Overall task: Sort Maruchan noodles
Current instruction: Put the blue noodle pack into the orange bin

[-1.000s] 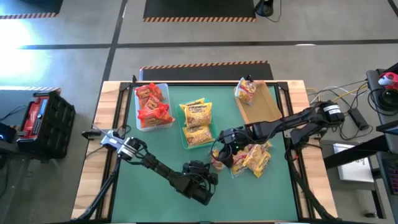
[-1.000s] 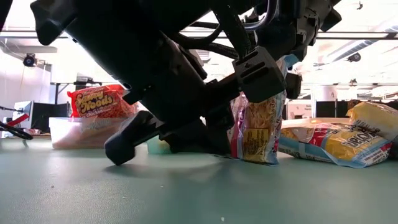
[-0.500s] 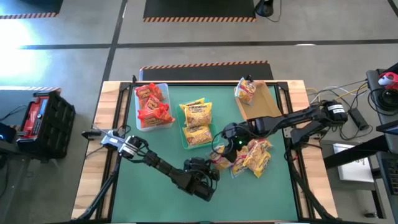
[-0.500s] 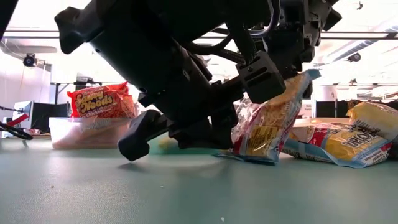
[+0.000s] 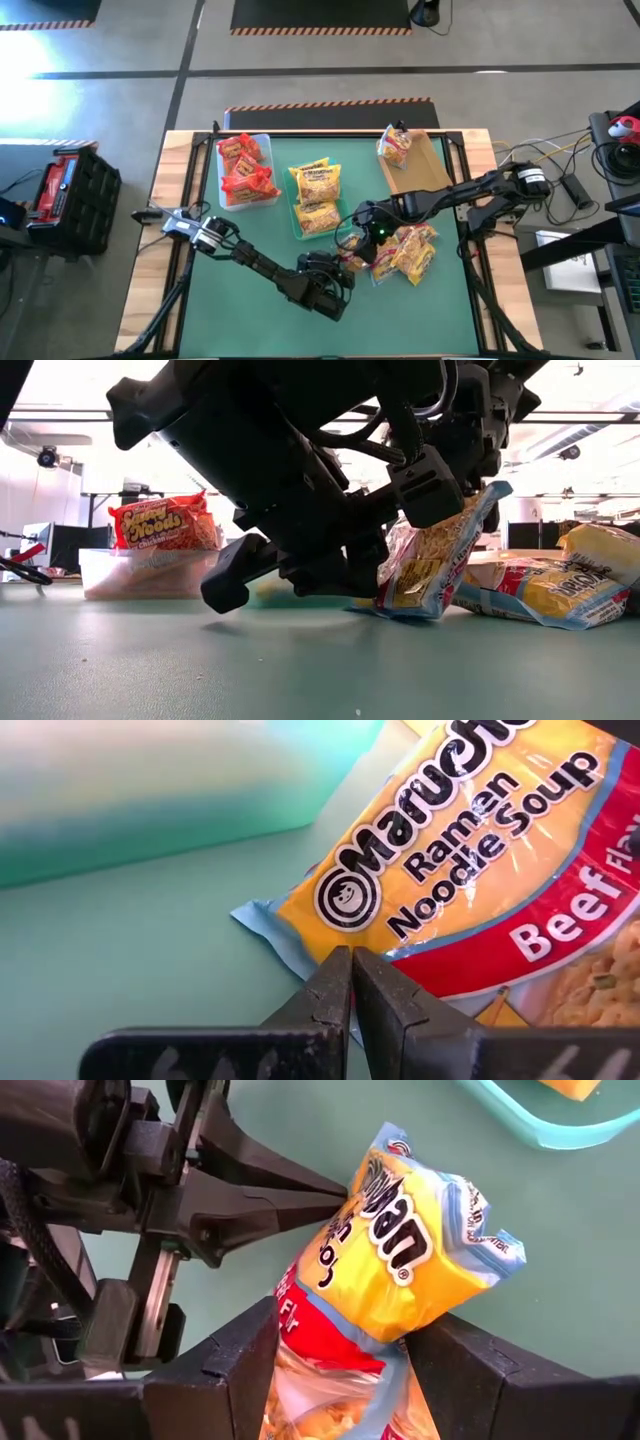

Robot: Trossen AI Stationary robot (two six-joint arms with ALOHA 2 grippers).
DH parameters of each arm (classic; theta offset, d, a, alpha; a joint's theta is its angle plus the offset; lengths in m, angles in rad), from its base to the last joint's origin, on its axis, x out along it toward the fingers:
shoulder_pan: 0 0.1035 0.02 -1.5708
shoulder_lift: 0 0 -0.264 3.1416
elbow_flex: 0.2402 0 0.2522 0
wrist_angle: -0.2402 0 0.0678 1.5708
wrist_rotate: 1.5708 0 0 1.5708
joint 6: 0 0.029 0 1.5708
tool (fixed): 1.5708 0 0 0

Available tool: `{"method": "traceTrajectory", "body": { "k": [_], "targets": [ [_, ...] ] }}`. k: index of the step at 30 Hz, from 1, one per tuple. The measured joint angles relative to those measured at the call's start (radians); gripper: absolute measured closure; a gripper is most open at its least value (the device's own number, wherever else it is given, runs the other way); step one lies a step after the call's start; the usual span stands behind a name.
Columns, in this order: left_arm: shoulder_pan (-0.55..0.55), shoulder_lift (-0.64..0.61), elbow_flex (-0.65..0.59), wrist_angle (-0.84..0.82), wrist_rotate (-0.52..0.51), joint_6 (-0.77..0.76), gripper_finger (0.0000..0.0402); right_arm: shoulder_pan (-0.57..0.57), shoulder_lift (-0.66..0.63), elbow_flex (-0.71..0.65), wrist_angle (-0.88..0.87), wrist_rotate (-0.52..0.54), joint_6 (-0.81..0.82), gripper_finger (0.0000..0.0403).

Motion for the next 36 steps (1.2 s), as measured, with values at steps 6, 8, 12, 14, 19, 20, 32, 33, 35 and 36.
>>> {"method": "traceTrajectory", "body": {
  "k": [6,8,12,14,19,20,32,33,35,36],
  "targets": [
    [0.000,0.000,-0.001,0.001,-0.001,-0.004,0.0402,0.000,0.004,0.000,0.002,-0.001,-0.021,0.0204],
    [0.000,0.000,-0.001,0.001,-0.002,-0.005,0.0402,0.000,0.003,0.000,0.001,-0.002,-0.021,0.0212],
    [-0.005,0.000,-0.001,0.001,-0.005,-0.006,0.0402,0.000,0.003,0.000,-0.002,-0.002,-0.022,0.0238],
    [-0.010,0.000,-0.001,0.000,-0.008,-0.006,0.0402,0.000,0.003,0.000,-0.002,-0.002,-0.022,0.0252],
    [-0.029,-0.002,-0.001,0.001,-0.014,-0.015,0.0401,0.000,0.000,0.001,-0.002,-0.010,-0.025,0.0275],
    [-0.033,-0.002,-0.001,0.002,-0.014,-0.020,0.0401,0.000,-0.002,0.001,-0.002,-0.011,-0.027,0.0277],
    [-0.100,-0.019,-0.002,-0.036,-0.086,-0.121,0.0402,0.001,-0.028,-0.001,-0.032,-0.014,-0.051,0.0290],
    [-0.106,-0.022,-0.002,-0.039,-0.099,-0.129,0.0402,0.001,-0.029,-0.001,-0.035,-0.015,-0.054,0.0290],
    [-0.115,-0.029,-0.002,-0.046,-0.122,-0.147,0.0402,0.001,-0.036,-0.001,-0.046,-0.027,-0.057,0.0291],
    [-0.121,-0.033,-0.002,-0.046,-0.132,-0.148,0.0402,0.001,-0.039,-0.001,-0.048,-0.035,-0.058,0.0291]
  ]
}}
